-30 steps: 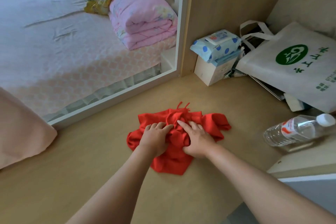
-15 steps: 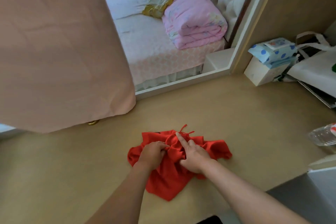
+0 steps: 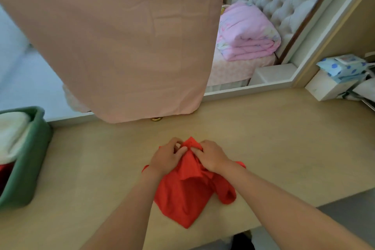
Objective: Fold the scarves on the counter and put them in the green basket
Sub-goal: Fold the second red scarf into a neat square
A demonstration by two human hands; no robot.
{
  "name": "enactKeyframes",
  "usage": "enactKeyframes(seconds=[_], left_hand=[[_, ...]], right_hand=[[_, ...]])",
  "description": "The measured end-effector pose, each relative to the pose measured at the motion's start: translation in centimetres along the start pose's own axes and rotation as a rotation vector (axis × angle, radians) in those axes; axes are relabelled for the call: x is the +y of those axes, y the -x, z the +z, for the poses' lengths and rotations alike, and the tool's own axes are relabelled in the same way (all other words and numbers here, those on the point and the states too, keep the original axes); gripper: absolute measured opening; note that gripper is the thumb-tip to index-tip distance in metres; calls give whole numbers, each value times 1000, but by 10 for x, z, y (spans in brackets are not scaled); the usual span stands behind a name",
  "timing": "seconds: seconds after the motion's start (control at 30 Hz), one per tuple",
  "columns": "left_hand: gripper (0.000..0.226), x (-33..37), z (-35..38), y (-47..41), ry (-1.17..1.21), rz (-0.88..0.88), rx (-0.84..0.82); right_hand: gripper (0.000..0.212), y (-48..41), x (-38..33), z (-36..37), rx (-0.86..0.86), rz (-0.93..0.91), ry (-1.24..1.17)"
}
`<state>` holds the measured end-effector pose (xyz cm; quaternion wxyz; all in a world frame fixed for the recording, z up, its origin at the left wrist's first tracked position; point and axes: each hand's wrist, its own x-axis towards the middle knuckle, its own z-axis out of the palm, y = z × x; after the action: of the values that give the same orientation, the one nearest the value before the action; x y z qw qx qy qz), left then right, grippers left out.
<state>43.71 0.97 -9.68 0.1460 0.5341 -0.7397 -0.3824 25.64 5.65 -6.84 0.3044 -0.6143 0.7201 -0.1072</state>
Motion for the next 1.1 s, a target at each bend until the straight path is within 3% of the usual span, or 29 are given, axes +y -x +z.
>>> enactKeyframes(seconds=[0.1,0.13,0.3,0.43,0.57,0.63,0.73,0.8,0.93,1.03,1.1], left_hand=[[82,-10,-22,15,0,-6,-197],[85,-16,-25,17,-53,20,-240],[35,-17,-38,17,-94,83,-111],[33,-6,-59,8,-169,107,30],[50,10,-81,9,-203,135,355],[48,12,-92,11,-172,159,464],[39,5,-99,13,-109,54,432],[32,-3,-96,14,-112,-53,331],[46,-9,-83,20,-637,-205,200],[48,-12,-63,22,-600,-233,149],[44,-13,-49,24,-453,-205,141]], right_hand=[[50,0,-17,-8,78,53,-112],[46,0,-20,-11,95,87,-168],[33,-2,-24,-44,245,137,-296],[36,-15,-14,-79,357,173,-197],[41,-28,-7,-114,492,282,-244],[38,-35,2,-128,553,350,-329],[31,-44,16,-137,573,417,-458],[41,-47,20,-133,557,420,-507],[85,-45,19,-97,418,302,-424],[83,-39,22,-57,292,62,-8],[76,-34,23,-33,137,-163,129]])
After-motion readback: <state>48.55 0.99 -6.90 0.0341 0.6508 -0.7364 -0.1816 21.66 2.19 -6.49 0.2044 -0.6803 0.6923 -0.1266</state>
